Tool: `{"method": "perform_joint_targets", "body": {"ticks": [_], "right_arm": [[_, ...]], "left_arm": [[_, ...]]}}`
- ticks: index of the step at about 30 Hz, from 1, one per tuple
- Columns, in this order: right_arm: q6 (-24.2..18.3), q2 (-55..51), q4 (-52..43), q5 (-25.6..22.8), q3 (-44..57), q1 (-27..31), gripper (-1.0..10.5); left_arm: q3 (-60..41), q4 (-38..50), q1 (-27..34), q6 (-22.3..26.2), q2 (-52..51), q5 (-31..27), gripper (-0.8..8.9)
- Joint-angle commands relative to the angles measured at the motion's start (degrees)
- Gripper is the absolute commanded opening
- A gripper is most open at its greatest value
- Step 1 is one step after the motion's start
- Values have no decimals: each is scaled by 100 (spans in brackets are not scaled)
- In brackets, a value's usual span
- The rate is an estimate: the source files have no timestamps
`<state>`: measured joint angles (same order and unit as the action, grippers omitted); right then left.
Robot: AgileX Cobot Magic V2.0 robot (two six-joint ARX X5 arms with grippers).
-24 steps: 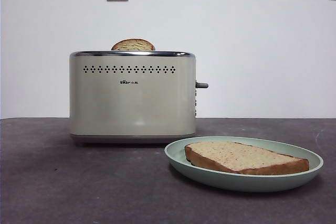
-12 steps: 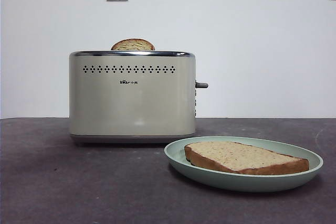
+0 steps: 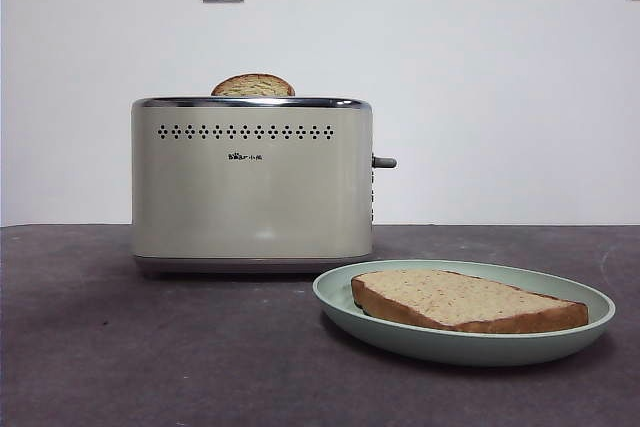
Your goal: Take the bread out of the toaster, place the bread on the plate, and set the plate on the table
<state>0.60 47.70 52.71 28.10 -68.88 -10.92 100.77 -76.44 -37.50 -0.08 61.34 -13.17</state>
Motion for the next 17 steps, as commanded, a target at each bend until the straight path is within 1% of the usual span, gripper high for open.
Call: {"method": "perform_joint_targets", "body": {"ticks": [1, 17], "right_arm": [[-24, -9, -33, 4, 37, -9, 1], [-24, -9, -33, 4, 37, -9, 1]], "left_arm": [[-26, -245, -2, -31, 0, -24, -8], [-26, -199, 13, -33, 22, -24, -8]]}}
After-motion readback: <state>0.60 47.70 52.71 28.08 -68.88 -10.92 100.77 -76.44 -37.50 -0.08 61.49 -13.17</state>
